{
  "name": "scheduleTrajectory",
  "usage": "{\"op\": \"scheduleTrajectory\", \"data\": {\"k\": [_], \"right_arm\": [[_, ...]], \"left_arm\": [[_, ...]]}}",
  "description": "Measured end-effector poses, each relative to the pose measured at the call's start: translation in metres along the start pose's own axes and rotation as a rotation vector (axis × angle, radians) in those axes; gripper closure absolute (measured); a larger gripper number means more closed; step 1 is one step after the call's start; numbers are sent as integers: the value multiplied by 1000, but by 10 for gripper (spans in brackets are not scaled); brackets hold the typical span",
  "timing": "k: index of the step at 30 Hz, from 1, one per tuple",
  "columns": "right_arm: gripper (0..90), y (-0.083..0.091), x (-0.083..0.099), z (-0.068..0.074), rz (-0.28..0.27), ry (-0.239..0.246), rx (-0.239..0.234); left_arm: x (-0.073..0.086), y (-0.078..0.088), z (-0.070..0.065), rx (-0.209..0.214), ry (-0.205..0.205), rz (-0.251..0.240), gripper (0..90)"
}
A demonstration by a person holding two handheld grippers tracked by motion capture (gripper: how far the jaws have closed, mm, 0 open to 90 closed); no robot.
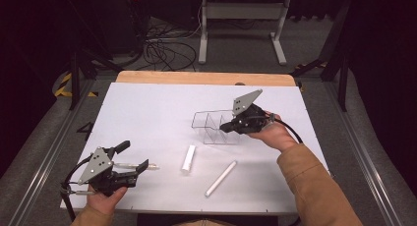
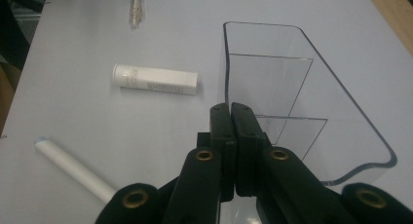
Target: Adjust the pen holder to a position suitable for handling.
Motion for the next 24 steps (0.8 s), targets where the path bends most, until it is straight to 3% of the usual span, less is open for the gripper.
{"op": "scheduleTrajectory", "data": {"k": [8, 13, 15, 24], "right_arm": [[892, 4, 15, -4, 21, 16, -31], [872, 7, 20, -8, 74, 80, 5], [862, 8, 24, -12, 98, 86, 32], [858, 7, 31, -14, 129, 106, 50]], "left_arm": [[0, 0, 0, 2, -5, 5, 144], [0, -1, 0, 2, -6, 6, 144], [0, 0, -1, 3, -3, 7, 144], [0, -1, -1, 4, -8, 10, 144]]}}
Point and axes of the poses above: each handheld gripper's, and its own axes: y roughly backward along the jaws, x roughly out of its underside, z roughly to its left, the point moved 4 cm from there along -y, roughly forward along the jaws, and after that the axes turned 3 degrees about z, right-handed, at the moved point
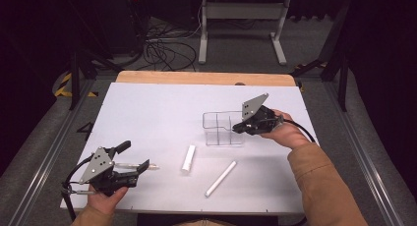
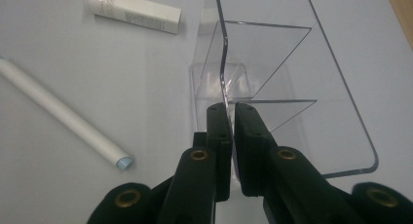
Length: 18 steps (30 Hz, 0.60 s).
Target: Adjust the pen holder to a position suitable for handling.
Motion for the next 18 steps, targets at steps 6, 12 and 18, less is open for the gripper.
{"op": "scheduleTrajectory", "data": {"k": [6, 12, 18], "right_arm": [[865, -2, 3, 4, 10, -11, -6], [864, -2, 6, 5, 7, -19, 0], [867, -2, 8, 6, 3, -26, -8]], "left_arm": [[0, 0, 0, 1, 1, 0, 144], [0, 0, 0, -1, -2, 0, 144], [0, -1, 0, 1, 2, -2, 144]]}}
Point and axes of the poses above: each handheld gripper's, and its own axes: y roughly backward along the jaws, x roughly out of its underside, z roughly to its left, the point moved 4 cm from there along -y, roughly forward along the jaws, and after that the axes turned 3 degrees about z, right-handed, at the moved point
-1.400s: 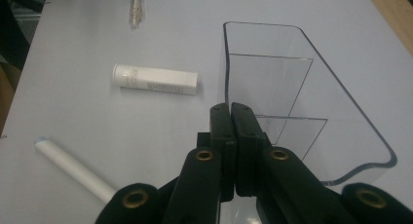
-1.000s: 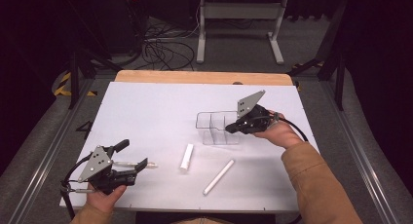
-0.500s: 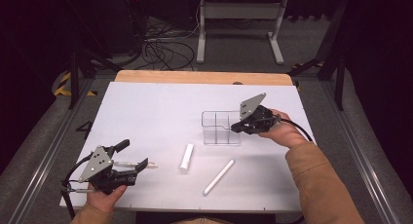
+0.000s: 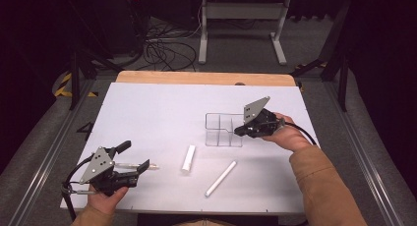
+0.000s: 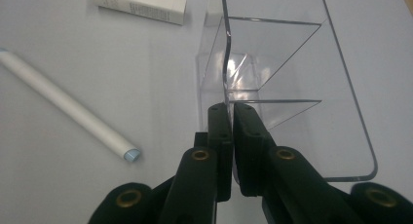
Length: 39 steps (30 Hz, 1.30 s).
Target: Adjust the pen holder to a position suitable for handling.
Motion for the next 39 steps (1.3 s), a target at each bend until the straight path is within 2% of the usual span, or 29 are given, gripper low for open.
{"op": "scheduleTrajectory", "data": {"k": [6, 8, 12, 16, 17, 22, 29, 33, 39], "right_arm": [[851, 0, 3, 3, -15, -20, 2], [773, 1, 3, 4, -30, -41, -5], [613, 8, 1, 6, -91, -116, 3], [457, 18, -4, 12, -142, -175, 35], [446, 21, -5, 15, -163, -199, 40], [325, 32, -6, 27, -238, -239, 71], [236, 46, -4, 41, -333, -280, 117], [200, 53, 0, 47, -385, -305, 148], [105, 54, 12, 54, -416, -347, 183]], "left_arm": [[0, -2, 0, 5, -2, 5, 144], [-1, -2, 1, 9, -5, 6, 143], [-3, -4, 4, 9, 1, 14, 136], [-6, -5, 8, 20, 4, 32, 130], [-7, -5, 9, 24, 5, 37, 129], [-10, -7, 12, 35, 1, 62, 112], [-13, -6, 15, 43, -15, 92, 87], [-16, -7, 15, 66, -30, 111, 85], [-18, -7, 14, 76, -70, 137, 79]]}}
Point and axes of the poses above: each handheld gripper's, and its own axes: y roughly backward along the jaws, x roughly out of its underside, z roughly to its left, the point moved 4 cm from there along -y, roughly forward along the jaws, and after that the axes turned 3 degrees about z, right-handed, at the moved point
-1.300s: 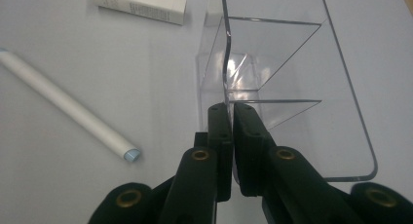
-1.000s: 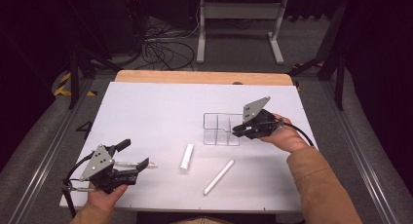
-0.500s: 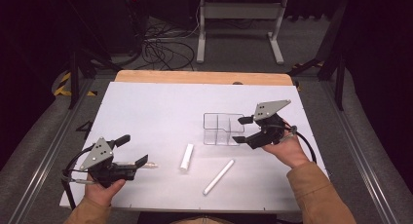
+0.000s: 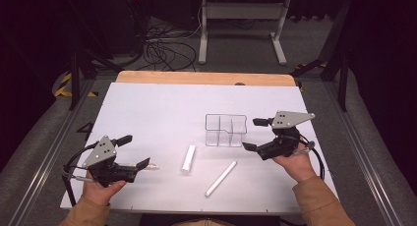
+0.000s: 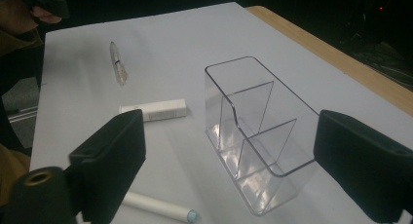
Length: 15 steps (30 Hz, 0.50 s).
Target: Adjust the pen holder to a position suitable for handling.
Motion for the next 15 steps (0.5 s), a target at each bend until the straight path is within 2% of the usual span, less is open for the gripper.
{"op": "scheduleTrajectory", "data": {"k": [8, 11, 13, 15], "right_arm": [[62, 11, 13, 6, -46, -33, 30], [36, 13, 18, 10, -46, -37, 27], [28, 14, 21, 12, -60, -39, 19], [26, 15, 26, 15, -78, -43, 31]], "left_arm": [[-3, 2, 3, 6, -18, 8, 100], [-3, 2, 3, 11, -30, 22, 107], [-3, 2, 4, 9, -39, 25, 110], [-3, 1, 5, 16, -38, 35, 117]]}}
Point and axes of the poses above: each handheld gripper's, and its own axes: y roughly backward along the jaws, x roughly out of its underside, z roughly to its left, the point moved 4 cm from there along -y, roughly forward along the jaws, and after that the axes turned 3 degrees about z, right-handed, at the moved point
